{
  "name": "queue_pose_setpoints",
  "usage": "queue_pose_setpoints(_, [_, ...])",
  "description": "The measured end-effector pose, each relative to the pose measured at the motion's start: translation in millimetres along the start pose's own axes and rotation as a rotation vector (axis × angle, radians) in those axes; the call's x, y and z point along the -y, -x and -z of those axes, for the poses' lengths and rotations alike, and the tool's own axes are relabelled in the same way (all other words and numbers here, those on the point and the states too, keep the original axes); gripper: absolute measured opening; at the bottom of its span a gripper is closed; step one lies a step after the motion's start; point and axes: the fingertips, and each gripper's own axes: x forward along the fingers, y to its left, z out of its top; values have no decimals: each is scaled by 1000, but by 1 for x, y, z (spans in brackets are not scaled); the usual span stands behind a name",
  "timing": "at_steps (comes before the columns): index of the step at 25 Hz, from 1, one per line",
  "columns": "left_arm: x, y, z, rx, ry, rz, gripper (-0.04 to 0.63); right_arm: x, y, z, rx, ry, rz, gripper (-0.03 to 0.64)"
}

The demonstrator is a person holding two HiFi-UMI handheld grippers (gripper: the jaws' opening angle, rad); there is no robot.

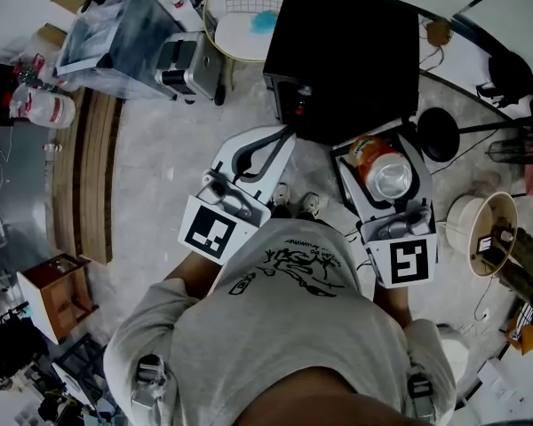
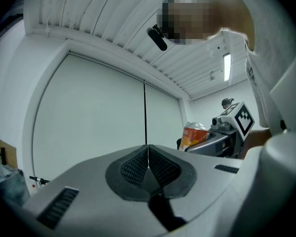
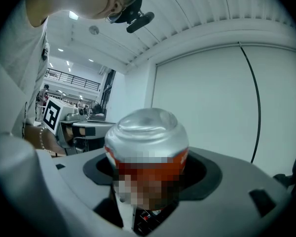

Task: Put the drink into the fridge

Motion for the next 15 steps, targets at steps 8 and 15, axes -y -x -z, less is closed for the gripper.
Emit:
queue_pose_setpoints(8, [3,-5,16,-32,11,3,21,1,-1,17,-29,-20,-14,341])
queue_pose_setpoints(15, [6,-6,36,-64,34,6,21,-1,-3,38,-66,-37,-23,341])
